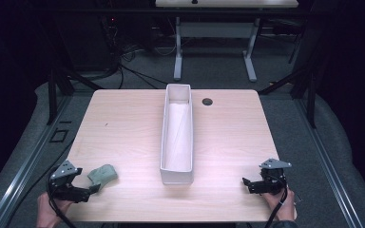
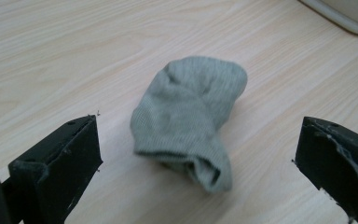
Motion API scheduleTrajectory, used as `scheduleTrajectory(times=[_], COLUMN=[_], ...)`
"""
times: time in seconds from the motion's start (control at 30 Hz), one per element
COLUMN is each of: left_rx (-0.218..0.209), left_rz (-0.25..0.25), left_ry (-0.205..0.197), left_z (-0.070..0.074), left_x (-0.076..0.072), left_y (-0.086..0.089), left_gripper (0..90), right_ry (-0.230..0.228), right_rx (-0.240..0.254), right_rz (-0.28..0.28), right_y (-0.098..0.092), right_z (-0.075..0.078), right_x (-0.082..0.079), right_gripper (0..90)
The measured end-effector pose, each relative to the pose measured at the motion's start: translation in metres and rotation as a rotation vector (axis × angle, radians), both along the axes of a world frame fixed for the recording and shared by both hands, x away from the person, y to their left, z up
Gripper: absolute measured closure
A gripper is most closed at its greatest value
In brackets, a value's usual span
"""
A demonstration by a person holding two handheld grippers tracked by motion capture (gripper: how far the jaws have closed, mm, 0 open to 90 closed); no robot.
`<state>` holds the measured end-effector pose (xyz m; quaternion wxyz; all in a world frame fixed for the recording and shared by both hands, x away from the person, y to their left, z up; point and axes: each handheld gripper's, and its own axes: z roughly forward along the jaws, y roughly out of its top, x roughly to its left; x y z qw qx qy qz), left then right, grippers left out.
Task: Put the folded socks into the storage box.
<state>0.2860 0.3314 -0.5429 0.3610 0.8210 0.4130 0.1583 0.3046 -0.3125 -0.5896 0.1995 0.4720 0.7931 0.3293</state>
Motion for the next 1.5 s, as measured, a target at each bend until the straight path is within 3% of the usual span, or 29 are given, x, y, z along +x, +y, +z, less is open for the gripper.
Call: scheduleTrajectory(times=[0.1,0.27,0.63,0.7,0.93,1.2,1.5], left_rx=[-0.004,0.030,0.111,0.111,0.123,0.134,0.065], left_rz=[-0.009,-0.005,-0.007,0.001,0.019,0.021,0.016], left_ry=[0.018,0.059,0.122,0.121,0.125,0.119,0.114], left_z=[-0.001,-0.005,-0.021,-0.022,-0.023,-0.020,-0.011], left_x=[0.008,0.021,0.032,0.032,0.032,0.032,0.033], left_y=[-0.007,-0.017,-0.028,-0.028,-0.031,-0.032,-0.032], left_gripper=[0.2,1.6,36.7,44.9,60.6,65.6,66.3], right_ry=[0.000,0.001,0.002,0.003,0.003,0.002,0.003], right_rx=[0.000,0.001,0.006,0.005,0.006,0.004,0.008], right_rz=[0.000,-0.001,-0.001,0.000,-0.001,0.001,0.003], right_y=[0.000,0.000,0.000,0.000,0.000,0.000,0.001], right_z=[0.000,0.000,0.000,0.000,0.000,0.000,0.000], right_x=[0.000,0.000,0.000,0.000,0.000,0.000,0.000], right_gripper=[0.1,0.1,0.2,0.3,0.3,0.3,0.1])
